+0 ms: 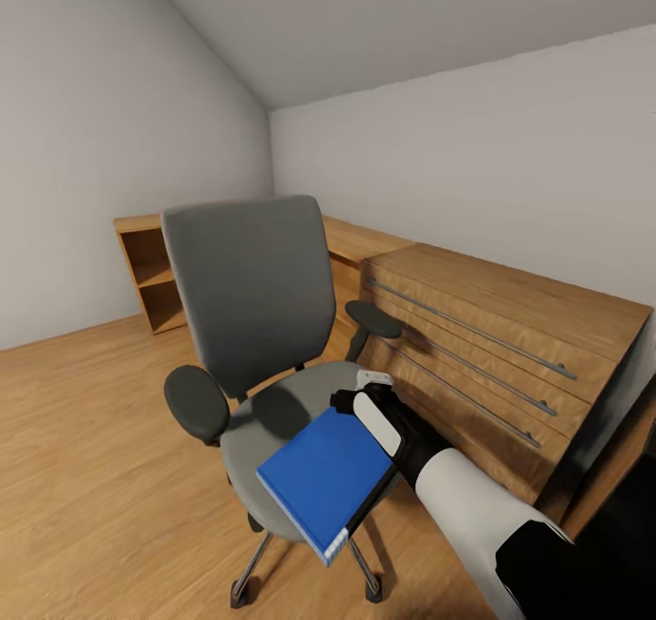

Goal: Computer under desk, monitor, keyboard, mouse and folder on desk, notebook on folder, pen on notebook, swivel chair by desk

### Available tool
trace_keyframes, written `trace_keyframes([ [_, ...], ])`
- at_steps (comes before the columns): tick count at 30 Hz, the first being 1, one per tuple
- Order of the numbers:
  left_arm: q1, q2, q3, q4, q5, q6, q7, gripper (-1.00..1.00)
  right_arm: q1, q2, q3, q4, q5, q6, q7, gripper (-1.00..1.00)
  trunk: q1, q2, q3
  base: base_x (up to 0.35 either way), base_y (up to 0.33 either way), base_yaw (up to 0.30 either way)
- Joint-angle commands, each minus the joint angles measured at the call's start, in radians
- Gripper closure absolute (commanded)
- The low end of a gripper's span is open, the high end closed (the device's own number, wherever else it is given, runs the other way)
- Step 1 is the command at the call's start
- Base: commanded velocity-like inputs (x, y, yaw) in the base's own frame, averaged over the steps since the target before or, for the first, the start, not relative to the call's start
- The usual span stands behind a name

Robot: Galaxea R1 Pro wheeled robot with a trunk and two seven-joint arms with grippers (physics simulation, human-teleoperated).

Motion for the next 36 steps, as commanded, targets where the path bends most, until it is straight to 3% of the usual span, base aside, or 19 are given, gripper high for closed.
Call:
trace_keyframes([
  [1, 0.000, -0.001, 0.002, -0.001, 0.010, 0.003, 0.007, -1.00, -0.001, 0.000, 0.003, -0.001, -0.008, 0.002, -0.008, -1.00, 0.000, 0.000, -0.001, -0.013, 0.000, 0.000],
  [32, -0.002, -0.001, -0.001, 0.017, 0.012, 0.003, 0.007, -1.00, 0.000, 0.000, 0.001, -0.006, -0.004, -0.009, -0.008, -1.00, 0.000, 0.000, -0.001, -0.030, 0.000, 0.000],
  [36, -0.007, 0.000, -0.016, 0.021, 0.012, 0.003, 0.007, -1.00, 0.004, 0.000, 0.001, -0.032, -0.002, -0.012, -0.007, -1.00, 0.000, 0.000, -0.001, 0.000, 0.000, 0.000],
])
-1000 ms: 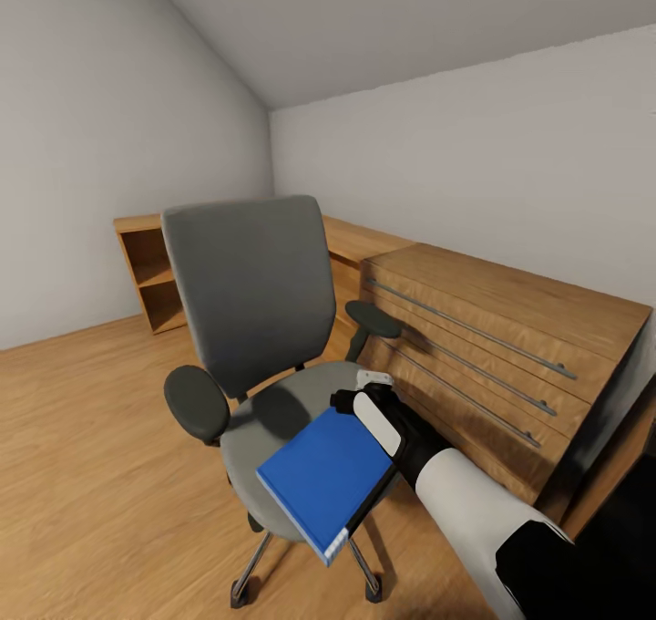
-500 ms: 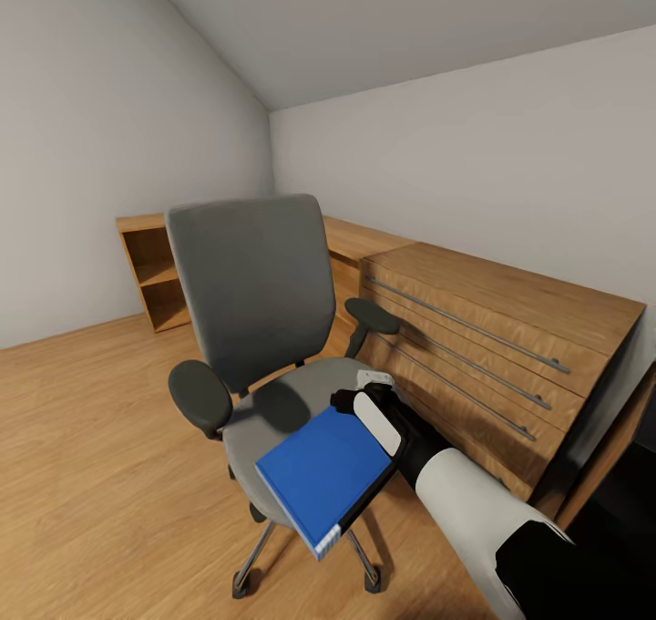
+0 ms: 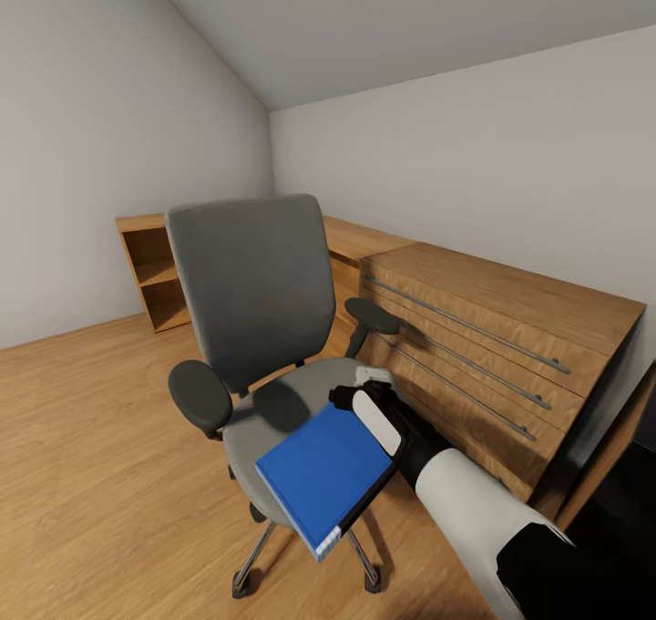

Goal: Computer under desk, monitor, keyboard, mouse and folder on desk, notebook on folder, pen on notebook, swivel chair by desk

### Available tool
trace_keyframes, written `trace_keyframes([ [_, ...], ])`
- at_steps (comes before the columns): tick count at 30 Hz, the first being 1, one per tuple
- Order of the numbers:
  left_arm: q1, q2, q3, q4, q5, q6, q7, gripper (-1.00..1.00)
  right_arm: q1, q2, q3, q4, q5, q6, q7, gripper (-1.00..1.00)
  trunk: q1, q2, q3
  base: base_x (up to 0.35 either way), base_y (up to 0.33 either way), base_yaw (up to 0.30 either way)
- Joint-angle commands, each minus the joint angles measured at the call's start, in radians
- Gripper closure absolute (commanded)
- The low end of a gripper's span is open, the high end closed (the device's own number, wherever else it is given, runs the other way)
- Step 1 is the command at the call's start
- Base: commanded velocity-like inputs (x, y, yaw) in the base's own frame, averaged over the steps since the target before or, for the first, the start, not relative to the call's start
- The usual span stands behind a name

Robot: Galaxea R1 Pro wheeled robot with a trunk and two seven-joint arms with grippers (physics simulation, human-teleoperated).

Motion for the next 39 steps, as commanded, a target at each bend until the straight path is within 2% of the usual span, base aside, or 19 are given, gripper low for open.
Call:
trace_keyframes([
  [1, -0.001, 0.000, -0.002, -0.002, 0.010, 0.004, 0.007, -1.00, 0.001, 0.000, 0.002, -0.014, -0.007, 0.001, -0.008, -1.00, 0.000, 0.000, -0.001, 0.000, 0.000, 0.000],
  [10, -0.011, 0.001, -0.028, 0.000, 0.009, 0.004, 0.008, -1.00, 0.049, -0.009, 0.003, -0.227, -0.005, 0.009, -0.009, -1.00, 0.000, 0.000, -0.001, 0.000, 0.000, 0.000],
  [14, -0.022, 0.001, -0.032, 0.002, -0.023, 0.004, 0.008, -1.00, 0.069, -0.019, 0.004, -0.288, -0.003, 0.011, -0.011, -1.00, 0.000, 0.000, -0.001, 0.000, 0.000, 0.000],
  [18, -0.030, 0.001, -0.037, 0.003, -0.039, 0.004, 0.006, -1.00, 0.078, -0.025, 0.004, -0.316, -0.004, 0.015, -0.010, -1.00, 0.000, 0.000, -0.001, 0.000, 0.000, 0.000],
  [20, -0.052, 0.001, -0.055, 0.003, -0.046, 0.004, 0.005, -1.00, 0.111, -0.043, 0.005, -0.373, -0.006, 0.028, -0.010, -1.00, 0.000, 0.000, -0.001, 0.000, 0.000, 0.000],
  [22, -0.085, 0.002, -0.090, 0.002, -0.050, 0.004, 0.005, -1.00, 0.166, -0.072, 0.005, -0.482, -0.007, 0.080, -0.011, -1.00, 0.000, 0.000, -0.001, 0.000, 0.000, 0.000],
  [23, -0.104, 0.004, -0.110, 0.002, -0.050, 0.005, 0.005, -1.00, 0.208, -0.092, 0.005, -0.574, -0.005, 0.126, -0.012, -1.00, 0.000, 0.000, -0.001, 0.000, 0.000, 0.000],
  [27, -0.139, 0.007, -0.146, 0.001, -0.051, 0.005, 0.006, -1.00, 0.285, -0.125, 0.004, -0.746, -0.002, 0.193, -0.016, -1.00, 0.000, 0.000, -0.001, 0.000, 0.000, 0.000],
  [30, -0.157, 0.008, -0.165, 0.002, -0.052, 0.005, 0.004, -1.00, 0.316, -0.138, 0.004, -0.818, -0.001, 0.217, -0.017, -1.00, 0.000, 0.000, -0.001, 0.000, 0.000, 0.000],
  [35, -0.169, 0.008, -0.179, 0.003, -0.051, 0.005, -0.002, -1.00, 0.339, -0.146, 0.004, -0.880, -0.001, 0.238, -0.019, -1.00, 0.000, 0.000, -0.001, 0.000, 0.000, 0.000],
  [39, -0.175, 0.009, -0.214, 0.003, -0.053, 0.004, -0.053, -1.00, 0.347, -0.150, 0.002, -0.924, -0.001, 0.247, -0.020, -1.00, 0.000, 0.000, -0.001, 0.000, 0.000, -0.024],
])
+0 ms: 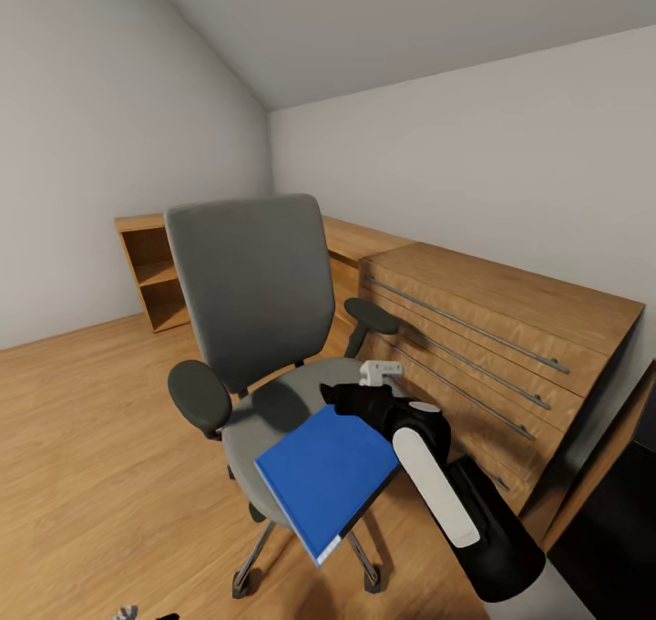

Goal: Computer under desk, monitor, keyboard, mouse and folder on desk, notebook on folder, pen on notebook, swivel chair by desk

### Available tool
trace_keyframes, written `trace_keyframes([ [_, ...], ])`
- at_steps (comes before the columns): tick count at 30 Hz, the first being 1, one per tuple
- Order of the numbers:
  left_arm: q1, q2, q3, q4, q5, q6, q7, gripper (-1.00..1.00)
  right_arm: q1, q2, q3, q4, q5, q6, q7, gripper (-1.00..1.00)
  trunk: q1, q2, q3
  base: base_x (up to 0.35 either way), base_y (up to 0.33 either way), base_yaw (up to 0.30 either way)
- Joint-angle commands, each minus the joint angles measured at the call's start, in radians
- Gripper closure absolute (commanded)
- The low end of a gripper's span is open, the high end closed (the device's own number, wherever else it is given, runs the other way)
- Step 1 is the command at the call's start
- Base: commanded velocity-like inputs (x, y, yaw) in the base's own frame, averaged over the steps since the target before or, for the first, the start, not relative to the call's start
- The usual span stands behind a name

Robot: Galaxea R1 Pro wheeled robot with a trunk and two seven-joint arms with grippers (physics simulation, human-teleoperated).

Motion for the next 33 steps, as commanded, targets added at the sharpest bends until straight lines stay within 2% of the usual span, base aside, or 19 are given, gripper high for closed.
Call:
trace_keyframes([
  [1, -0.003, 0.000, -0.009, -0.002, 0.010, 0.004, -0.006, -1.00, 0.000, -0.001, 0.000, -0.006, -0.010, 0.002, -0.011, -1.00, 0.000, 0.000, -0.001, 0.000, 0.000, -0.111],
  [3, -0.013, 0.001, -0.042, -0.002, 0.008, 0.004, -0.046, -1.00, 0.002, -0.002, -0.012, -0.020, -0.013, 0.007, -0.011, -1.00, 0.000, 0.000, -0.001, 0.000, 0.000, -0.207],
  [8, -0.016, 0.001, -0.052, -0.002, 0.008, 0.004, -0.059, -1.00, 0.003, -0.003, -0.037, -0.024, -0.016, 0.043, -0.010, -1.00, 0.000, 0.000, -0.001, -0.024, 0.000, -0.261],
  [9, -0.017, 0.003, -0.055, -0.002, 0.008, 0.004, -0.064, -1.00, 0.003, -0.002, -0.053, -0.025, -0.017, 0.077, -0.009, -1.00, 0.000, 0.000, -0.001, -0.186, 0.000, -0.262],
  [12, -0.018, 0.005, -0.057, -0.002, 0.009, 0.004, -0.066, -1.00, 0.003, -0.002, -0.069, -0.026, -0.017, 0.096, -0.008, -1.00, 0.000, 0.000, -0.001, -0.244, 0.002, -0.176],
  [13, -0.018, 0.007, -0.058, -0.002, 0.011, 0.005, -0.069, -1.00, 0.003, -0.002, -0.086, -0.027, -0.018, 0.111, -0.008, -1.00, 0.000, 0.000, -0.001, -0.320, 0.072, -0.031],
  [18, -0.018, 0.008, -0.059, -0.002, 0.011, 0.005, -0.070, -1.00, 0.003, -0.002, -0.089, -0.027, -0.018, 0.113, -0.008, -1.00, 0.000, 0.000, -0.001, -0.328, 0.091, -0.016],
  [22, -0.020, 0.019, -0.059, -0.002, 0.012, 0.010, -0.073, -1.00, 0.003, -0.002, -0.090, -0.027, -0.018, 0.114, -0.006, -1.00, 0.000, 0.000, -0.001, -0.316, 0.104, -0.072],
  [23, -0.021, 0.030, -0.064, -0.009, 0.013, 0.012, -0.096, -1.00, 0.003, -0.002, -0.090, -0.027, -0.018, 0.118, -0.003, -1.00, 0.000, 0.000, -0.001, -0.124, 0.038, -0.225],
  [27, -0.031, 0.036, -0.070, -0.016, 0.012, 0.016, -0.142, -1.00, 0.003, -0.002, -0.090, -0.027, -0.018, 0.122, -0.001, -1.00, 0.000, 0.000, -0.001, -0.073, 0.022, -0.253],
  [28, -0.123, 0.036, -0.122, 0.012, 0.011, 0.020, -0.184, -1.00, 0.001, 0.002, -0.115, -0.027, -0.018, 0.119, 0.000, -1.00, 0.000, 0.000, -0.001, -0.007, 0.002, -0.089],
  [32, -0.158, 0.029, -0.172, 0.027, 0.010, 0.009, -0.188, -1.00, 0.000, 0.000, -0.123, -0.027, -0.018, 0.116, 0.000, -1.00, 0.000, 0.000, -0.001, -0.004, 0.001, -0.053],
  [33, -0.170, 0.027, -0.196, 0.034, 0.010, 0.000, -0.189, -1.00, -0.001, 0.000, -0.125, -0.027, -0.018, 0.116, 0.000, -1.00, 0.000, 0.000, -0.001, -0.002, 0.001, -0.023],
])
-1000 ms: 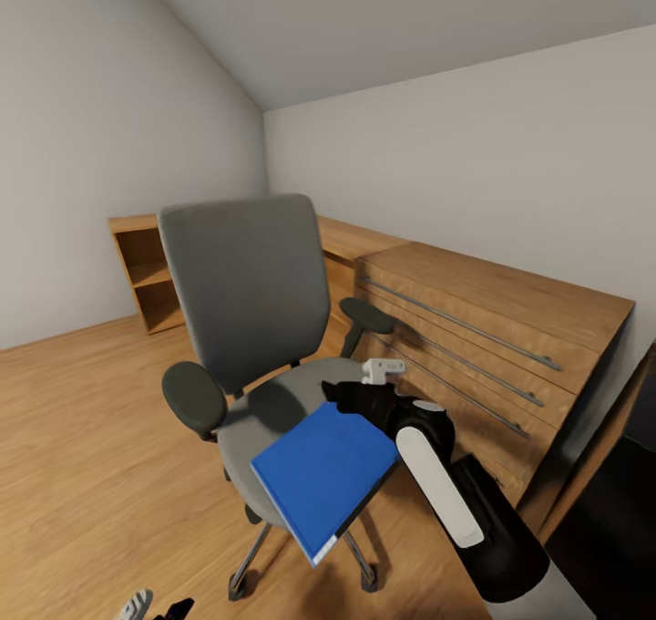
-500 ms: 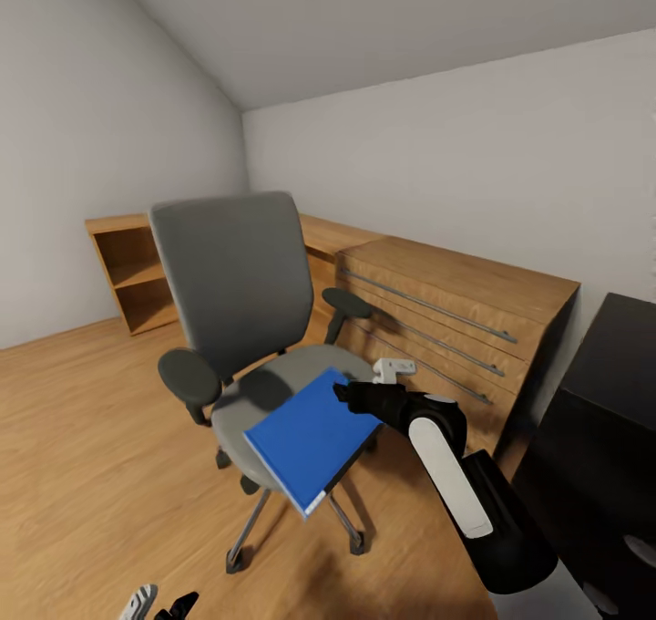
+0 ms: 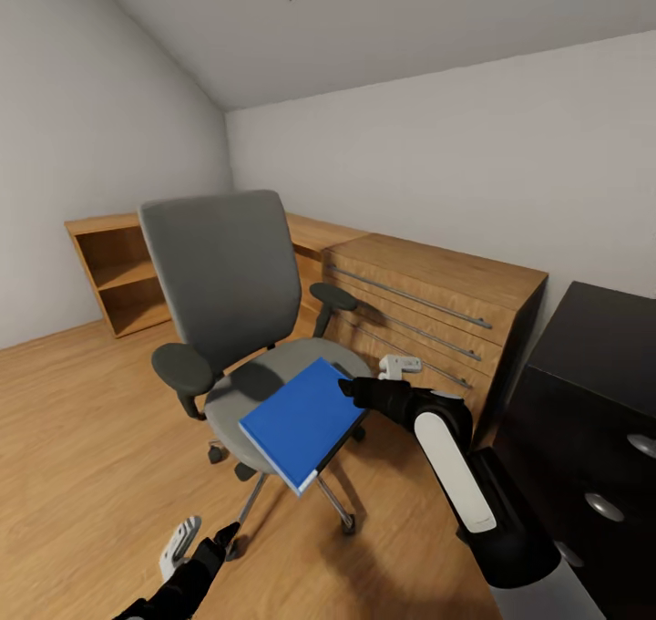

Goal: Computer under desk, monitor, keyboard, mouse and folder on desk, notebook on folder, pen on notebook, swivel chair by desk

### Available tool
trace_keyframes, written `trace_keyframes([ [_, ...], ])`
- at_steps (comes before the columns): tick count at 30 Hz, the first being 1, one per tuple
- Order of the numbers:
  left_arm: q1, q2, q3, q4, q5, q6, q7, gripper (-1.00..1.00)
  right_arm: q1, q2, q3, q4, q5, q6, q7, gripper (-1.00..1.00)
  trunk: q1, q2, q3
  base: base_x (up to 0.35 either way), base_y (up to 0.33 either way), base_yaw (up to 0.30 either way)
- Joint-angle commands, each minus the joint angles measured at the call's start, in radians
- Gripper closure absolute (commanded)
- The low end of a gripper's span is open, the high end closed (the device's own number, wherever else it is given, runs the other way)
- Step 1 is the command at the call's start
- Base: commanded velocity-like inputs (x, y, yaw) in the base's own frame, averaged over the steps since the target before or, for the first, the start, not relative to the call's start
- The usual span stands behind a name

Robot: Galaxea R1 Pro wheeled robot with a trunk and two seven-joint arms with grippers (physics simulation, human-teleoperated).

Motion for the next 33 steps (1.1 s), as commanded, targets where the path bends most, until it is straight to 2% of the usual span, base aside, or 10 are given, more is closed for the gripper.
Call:
trace_keyframes([
  [1, -0.006, -0.001, -0.011, 0.001, 0.010, -0.001, 0.007, -1.00, -0.001, 0.000, 0.000, -0.001, -0.010, 0.001, -0.010, -1.00, 0.000, 0.000, -0.001, -0.001, 0.000, -0.019],
  [6, -0.025, 0.003, -0.069, 0.008, 0.011, -0.024, -0.021, -1.00, -0.002, -0.001, -0.002, -0.001, -0.010, 0.000, -0.010, -1.00, 0.000, 0.000, -0.001, -0.001, 0.000, -0.010],
  [12, -0.036, 0.012, -0.100, 0.013, 0.009, -0.032, -0.134, -1.00, -0.005, -0.002, -0.004, -0.001, -0.010, 0.000, -0.010, -1.00, 0.000, 0.000, -0.001, 0.000, 0.000, -0.003],
  [15, -0.039, 0.015, -0.106, 0.016, 0.008, -0.034, -0.210, -1.00, -0.006, -0.002, -0.004, -0.001, -0.009, 0.000, -0.010, -1.00, 0.000, 0.000, -0.001, 0.000, 0.000, -0.003],
  [16, -0.040, 0.017, -0.108, 0.022, 0.007, -0.034, -0.264, -1.00, -0.007, -0.002, -0.005, -0.001, -0.009, 0.000, -0.010, -1.00, 0.000, 0.000, -0.001, 0.000, 0.000, -0.028],
  [18, -0.041, 0.023, -0.108, 0.032, 0.006, -0.035, -0.317, -1.00, -0.008, -0.003, -0.005, -0.001, -0.009, 0.000, -0.010, -1.00, 0.000, 0.000, -0.001, 0.000, 0.000, -0.044],
  [19, -0.041, 0.033, -0.107, 0.051, 0.007, -0.036, -0.389, -1.00, -0.008, -0.003, -0.005, -0.001, -0.009, 0.001, -0.010, -1.00, 0.000, 0.000, -0.001, 0.000, 0.000, -0.035],
  [20, -0.041, 0.036, -0.106, 0.059, 0.007, -0.036, -0.410, -1.00, -0.008, -0.003, -0.005, -0.001, -0.009, 0.001, -0.010, -1.00, 0.000, 0.000, -0.001, 0.000, 0.000, -0.028],
  [28, -0.042, 0.047, -0.103, 0.108, 0.008, -0.037, -0.532, -1.00, -0.009, -0.003, -0.005, -0.001, -0.009, 0.000, -0.010, -1.00, 0.000, 0.000, -0.001, 0.000, 0.000, -0.015],
  [33, -0.042, 0.049, -0.102, 0.123, 0.009, -0.037, -0.568, -1.00, -0.008, -0.002, -0.005, -0.002, -0.010, 0.001, -0.010, -1.00, 0.000, 0.000, -0.001, 0.000, 0.000, -0.029],
])
